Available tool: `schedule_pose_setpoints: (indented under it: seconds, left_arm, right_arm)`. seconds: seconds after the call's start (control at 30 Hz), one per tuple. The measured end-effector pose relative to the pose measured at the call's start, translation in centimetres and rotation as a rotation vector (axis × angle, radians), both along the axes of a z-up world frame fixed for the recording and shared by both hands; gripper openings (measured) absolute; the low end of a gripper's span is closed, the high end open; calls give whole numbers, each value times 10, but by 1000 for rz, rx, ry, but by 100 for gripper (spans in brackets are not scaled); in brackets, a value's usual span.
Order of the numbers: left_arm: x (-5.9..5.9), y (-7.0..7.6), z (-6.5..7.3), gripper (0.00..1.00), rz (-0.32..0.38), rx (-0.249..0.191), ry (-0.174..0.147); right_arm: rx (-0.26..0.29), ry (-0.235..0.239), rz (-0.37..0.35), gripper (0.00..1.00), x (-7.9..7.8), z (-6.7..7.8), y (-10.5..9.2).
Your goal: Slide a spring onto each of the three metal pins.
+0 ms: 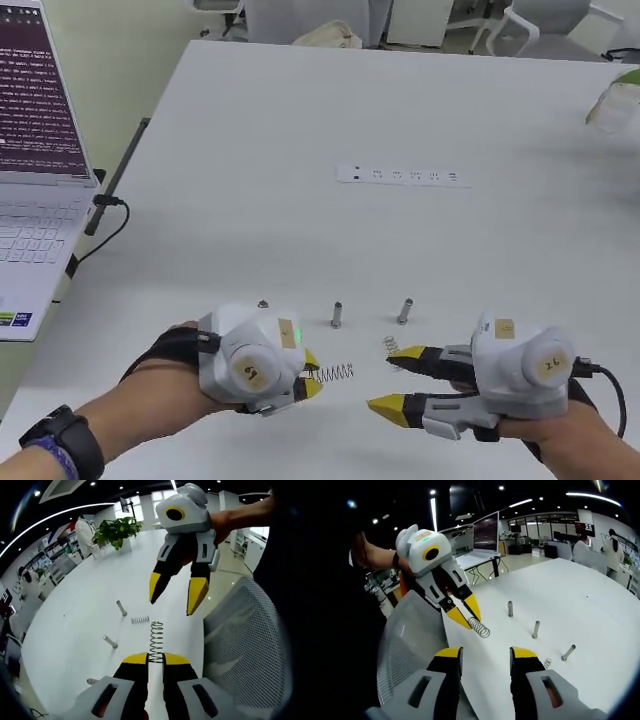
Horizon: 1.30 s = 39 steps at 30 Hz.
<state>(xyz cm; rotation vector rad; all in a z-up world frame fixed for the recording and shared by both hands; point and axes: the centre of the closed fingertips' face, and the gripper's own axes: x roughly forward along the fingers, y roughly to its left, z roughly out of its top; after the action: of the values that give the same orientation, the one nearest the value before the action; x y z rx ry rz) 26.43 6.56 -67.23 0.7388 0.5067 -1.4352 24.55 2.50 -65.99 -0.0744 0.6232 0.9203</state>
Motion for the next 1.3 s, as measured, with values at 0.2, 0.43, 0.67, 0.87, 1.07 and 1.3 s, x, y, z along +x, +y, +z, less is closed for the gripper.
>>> schedule_pose_setpoints:
  seconds: [0.2,0.43,0.67,0.87,1.07,1.3]
  left_arm:
    - [-8,-4,2,2,-34,5,-10]
    - [-13,-8,5,2,-60,3,-17]
    - [-13,-9,7,2,-79,5,-23]
    - [-14,-8,4,2,-95,21,-31]
    - [-17,-9,-1,2,-110,32,-36]
    - [-21,-11,-6,2,-112,29,-26]
  right_arm:
    - [12,-13,42,31,2,2,10]
    - [13,-18,91,25,0,1,21]
    - [15,-28,119,16,-1,1,26]
    - [36,-26,136,9,-3,5,28]
    - [31,-15,155,8,-6,5,29]
    - [-38,-16,207,8,-9,4,31]
